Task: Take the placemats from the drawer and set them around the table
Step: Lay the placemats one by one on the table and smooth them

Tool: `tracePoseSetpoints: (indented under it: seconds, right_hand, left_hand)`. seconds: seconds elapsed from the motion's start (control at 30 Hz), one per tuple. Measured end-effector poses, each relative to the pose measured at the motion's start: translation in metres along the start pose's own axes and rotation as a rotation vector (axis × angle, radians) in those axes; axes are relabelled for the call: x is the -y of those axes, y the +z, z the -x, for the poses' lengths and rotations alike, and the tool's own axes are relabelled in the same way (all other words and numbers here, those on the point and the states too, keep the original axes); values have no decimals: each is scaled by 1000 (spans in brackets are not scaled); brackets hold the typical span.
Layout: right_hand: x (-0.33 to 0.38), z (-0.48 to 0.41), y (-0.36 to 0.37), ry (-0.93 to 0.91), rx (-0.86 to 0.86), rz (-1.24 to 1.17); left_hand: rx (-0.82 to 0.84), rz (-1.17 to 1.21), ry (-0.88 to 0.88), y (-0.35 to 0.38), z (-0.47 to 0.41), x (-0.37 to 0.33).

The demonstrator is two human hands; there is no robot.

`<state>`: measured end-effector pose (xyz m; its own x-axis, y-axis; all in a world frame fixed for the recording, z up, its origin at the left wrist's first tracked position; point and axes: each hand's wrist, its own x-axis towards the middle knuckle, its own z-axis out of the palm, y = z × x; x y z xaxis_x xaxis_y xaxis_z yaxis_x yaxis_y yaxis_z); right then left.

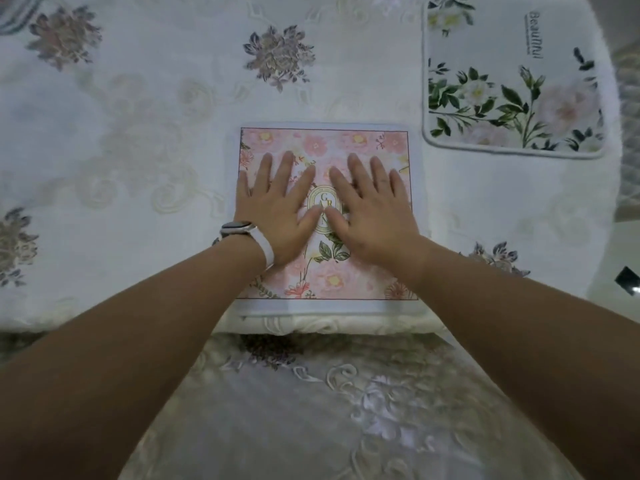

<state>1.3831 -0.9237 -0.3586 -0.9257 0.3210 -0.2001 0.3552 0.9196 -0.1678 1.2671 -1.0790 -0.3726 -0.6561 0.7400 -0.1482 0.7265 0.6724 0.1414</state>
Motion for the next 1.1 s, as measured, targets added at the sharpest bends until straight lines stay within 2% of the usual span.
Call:
tracePoseSetpoints:
  seconds: [0.3, 0.5, 0.8, 1.1]
  right_hand:
    - [-25, -58, -11, 101, -61, -34]
    - [-39, -55, -9, 152, -80, -40]
    - [-37, 17, 2, 241, -63, -106]
    - [-28, 110, -1, 271, 169, -92]
  left_hand:
    - [-13, -20, -121, -9, -65, 14]
    - [-4, 40, -169, -17, -49, 40]
    - [35, 58, -237, -13, 28, 52]
    - [227, 52, -182, -25, 99, 52]
